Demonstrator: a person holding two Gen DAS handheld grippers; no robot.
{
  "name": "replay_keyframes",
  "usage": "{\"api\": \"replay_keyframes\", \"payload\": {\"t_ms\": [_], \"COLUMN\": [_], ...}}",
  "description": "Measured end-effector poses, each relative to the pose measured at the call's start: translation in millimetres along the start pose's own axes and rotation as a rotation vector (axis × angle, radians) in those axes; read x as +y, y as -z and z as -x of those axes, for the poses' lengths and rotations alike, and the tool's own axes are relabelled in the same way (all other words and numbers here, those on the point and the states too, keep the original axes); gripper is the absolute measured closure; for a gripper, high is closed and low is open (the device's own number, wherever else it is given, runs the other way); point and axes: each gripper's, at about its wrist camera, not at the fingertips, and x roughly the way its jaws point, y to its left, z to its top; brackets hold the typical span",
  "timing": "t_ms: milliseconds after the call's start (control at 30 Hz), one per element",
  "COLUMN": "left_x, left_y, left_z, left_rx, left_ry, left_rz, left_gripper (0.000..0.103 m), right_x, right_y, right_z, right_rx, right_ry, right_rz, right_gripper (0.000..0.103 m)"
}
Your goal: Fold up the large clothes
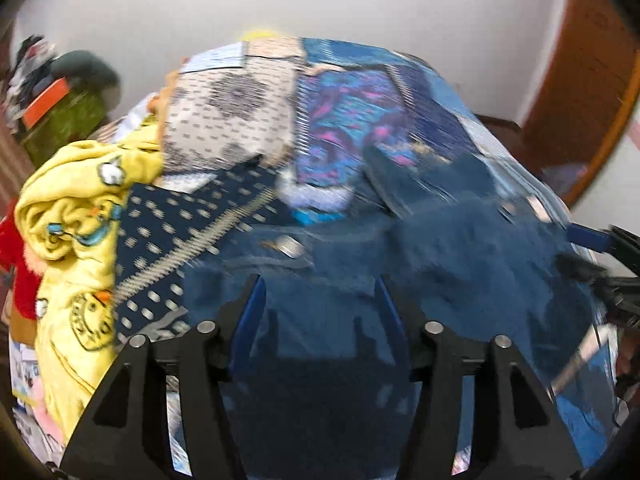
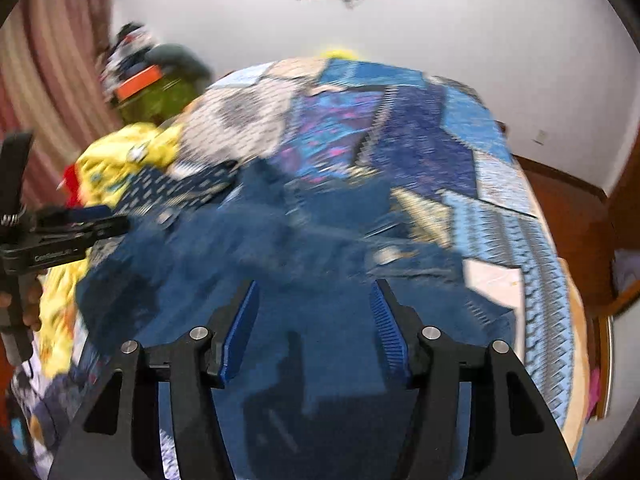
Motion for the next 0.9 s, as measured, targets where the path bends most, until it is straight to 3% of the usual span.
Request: {"api": "replay_keyframes", "payload": {"t_ms": [167, 300, 433, 533, 633, 733, 900], "left_x": [-22, -25, -18, -10, -4, 1, 29], "left_y": [32, 60, 78, 87, 95, 106, 135], "left_z": [-5, -27, -26, -19, -9, 4, 19], "left_rx": [0.043, 0.121, 0.113, 0.091, 0.075, 0.058, 0.057], "left_ry": [0.052, 0.033, 0.000, -0.027, -0.033, -0.114, -0.115], "left_rz": [-0.024, -0.018, 0.002, 0.026, 0.030, 0.045, 0.176], "left_gripper": [0.042, 0.041, 0.035, 0.034, 0.034, 0.026, 0.024], "right_x": [34, 38, 23, 10, -6, -31, -68], "right_y": [24, 39, 47, 54, 64, 74, 93], "right_z": [-16, -35, -28, -15, -10, 2, 28], "right_rx": [0.055, 0.143, 0.149, 0.137, 0.161, 0.155, 0.131], "right_ry": [-0.014, 0.029, 0.036, 0.046, 0.109, 0.098, 0.128], "right_rz": [0.090, 0.104, 0.091, 0.082, 0.071, -0.002, -0.136], "right_gripper": [0.044, 0.041, 0.025, 0.024, 0.024, 0.023, 0.023]}}
